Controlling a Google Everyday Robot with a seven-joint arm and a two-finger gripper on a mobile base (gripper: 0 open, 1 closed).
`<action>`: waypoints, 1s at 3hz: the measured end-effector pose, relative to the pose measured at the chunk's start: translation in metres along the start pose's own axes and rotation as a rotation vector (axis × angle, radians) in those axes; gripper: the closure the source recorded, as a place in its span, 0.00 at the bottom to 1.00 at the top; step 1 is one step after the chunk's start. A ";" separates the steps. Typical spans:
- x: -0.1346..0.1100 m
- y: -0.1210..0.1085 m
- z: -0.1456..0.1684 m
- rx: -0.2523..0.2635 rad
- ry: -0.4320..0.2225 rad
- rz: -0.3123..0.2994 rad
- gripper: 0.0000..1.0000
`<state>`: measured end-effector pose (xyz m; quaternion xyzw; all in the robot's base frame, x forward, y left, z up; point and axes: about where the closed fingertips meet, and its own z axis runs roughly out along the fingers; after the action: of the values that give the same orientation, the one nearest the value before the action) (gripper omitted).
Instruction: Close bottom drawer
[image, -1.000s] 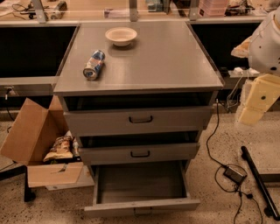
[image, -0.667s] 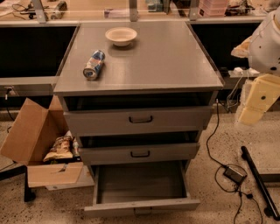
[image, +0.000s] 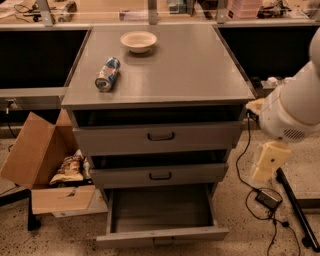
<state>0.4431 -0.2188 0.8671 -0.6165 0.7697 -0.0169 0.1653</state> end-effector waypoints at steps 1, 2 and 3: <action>0.012 0.022 0.070 -0.054 -0.018 -0.023 0.00; 0.016 0.045 0.133 -0.117 -0.052 -0.032 0.00; 0.020 0.073 0.192 -0.227 -0.127 -0.002 0.00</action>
Offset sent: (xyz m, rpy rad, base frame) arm -0.0155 0.0352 -0.2249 0.1186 0.1578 0.1052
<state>0.4238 -0.1866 0.6642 -0.6317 0.7542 0.1090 0.1427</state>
